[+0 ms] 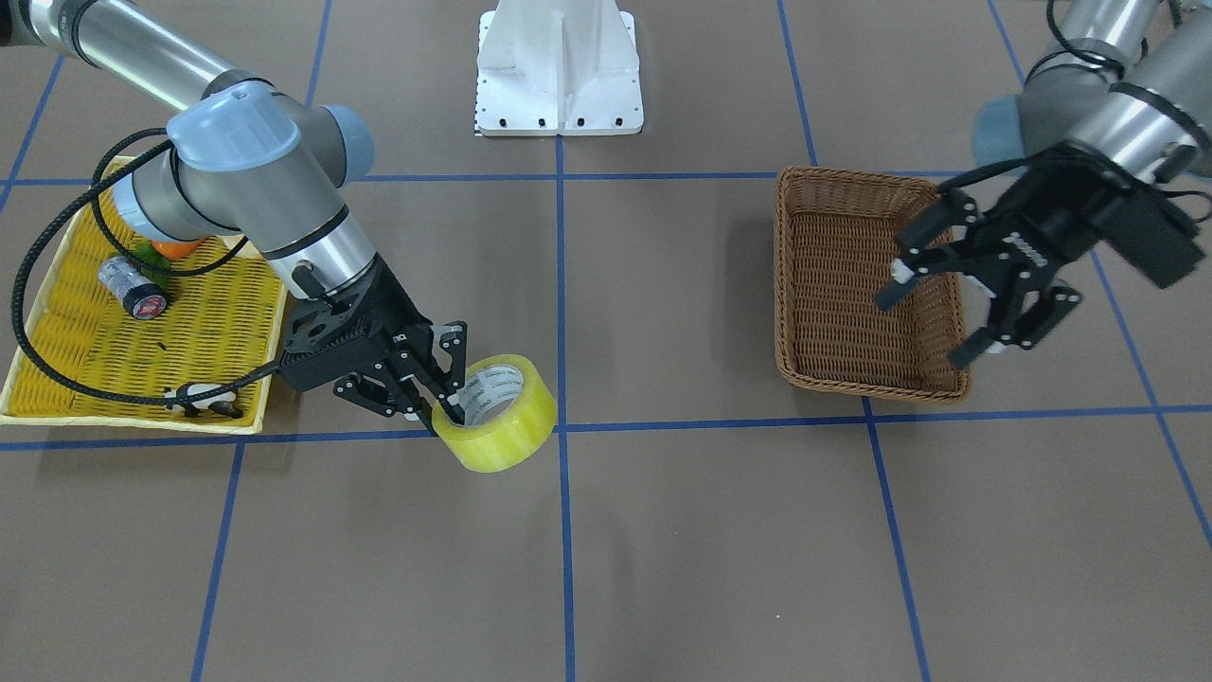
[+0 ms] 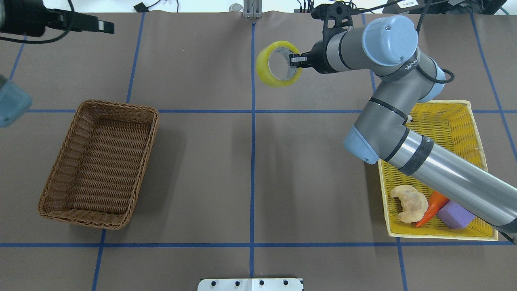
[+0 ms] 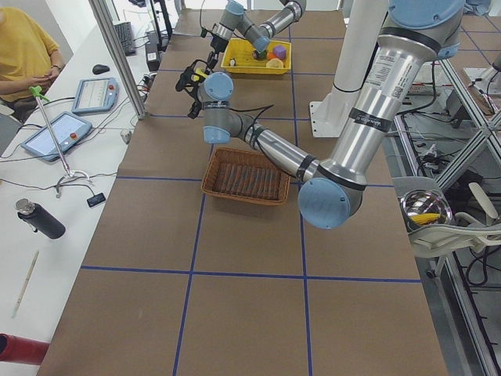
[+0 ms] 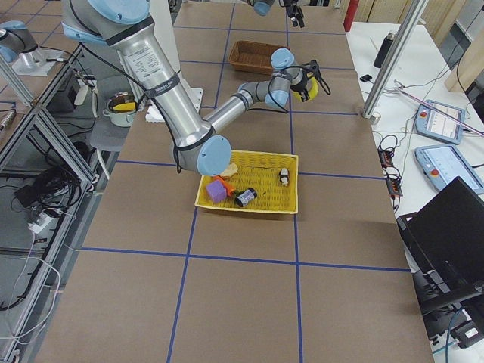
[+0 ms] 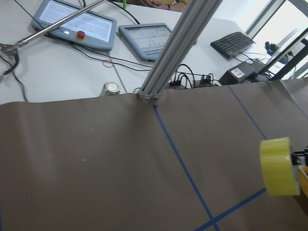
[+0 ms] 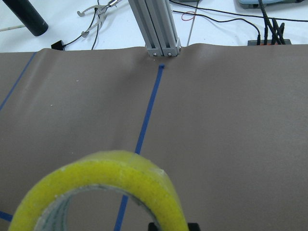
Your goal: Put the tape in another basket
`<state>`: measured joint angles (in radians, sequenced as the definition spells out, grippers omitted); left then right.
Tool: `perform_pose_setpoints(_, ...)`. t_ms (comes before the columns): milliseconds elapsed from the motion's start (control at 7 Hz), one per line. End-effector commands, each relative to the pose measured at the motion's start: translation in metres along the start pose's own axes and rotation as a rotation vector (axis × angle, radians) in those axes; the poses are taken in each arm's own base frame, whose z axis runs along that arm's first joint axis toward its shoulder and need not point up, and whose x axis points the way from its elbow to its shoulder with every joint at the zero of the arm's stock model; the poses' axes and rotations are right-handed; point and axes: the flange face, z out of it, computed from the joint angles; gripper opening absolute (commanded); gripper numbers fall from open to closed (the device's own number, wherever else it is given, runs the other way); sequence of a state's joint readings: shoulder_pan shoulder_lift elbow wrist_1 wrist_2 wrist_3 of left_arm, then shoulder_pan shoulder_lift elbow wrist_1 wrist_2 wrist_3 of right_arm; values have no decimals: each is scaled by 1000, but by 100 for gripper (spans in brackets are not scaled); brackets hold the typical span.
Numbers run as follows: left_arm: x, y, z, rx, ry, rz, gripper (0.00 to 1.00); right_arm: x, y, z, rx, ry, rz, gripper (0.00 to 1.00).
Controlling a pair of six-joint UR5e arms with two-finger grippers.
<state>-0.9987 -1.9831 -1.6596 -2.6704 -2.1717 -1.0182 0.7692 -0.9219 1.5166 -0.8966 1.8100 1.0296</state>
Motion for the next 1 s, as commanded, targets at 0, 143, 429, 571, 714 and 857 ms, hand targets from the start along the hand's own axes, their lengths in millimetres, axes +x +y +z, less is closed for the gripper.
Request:
perform_pose_setpoints(0,54,15,40,-21,118,37,99,-29,-5,-5,12,-44,-13,0)
perform_pose_setpoints(143,71,22,57,-3,126,39,99,-45,-5,-8,14,-68,-21,0)
perform_pose_setpoints(429,80,29,76,1,126,34,99,-64,20,-10,45,-195,-16,0)
perform_pose_setpoints(571,76,29,79,-4,118,29,99,-77,29,-14,41,-220,-5,0)
perform_pose_setpoints(714,71,30,84,-11,107,23,99,-87,45,-18,57,-230,-4,0)
perform_pose_setpoints(857,69,30,86,-13,103,19,99,-88,58,-22,69,-230,-5,0)
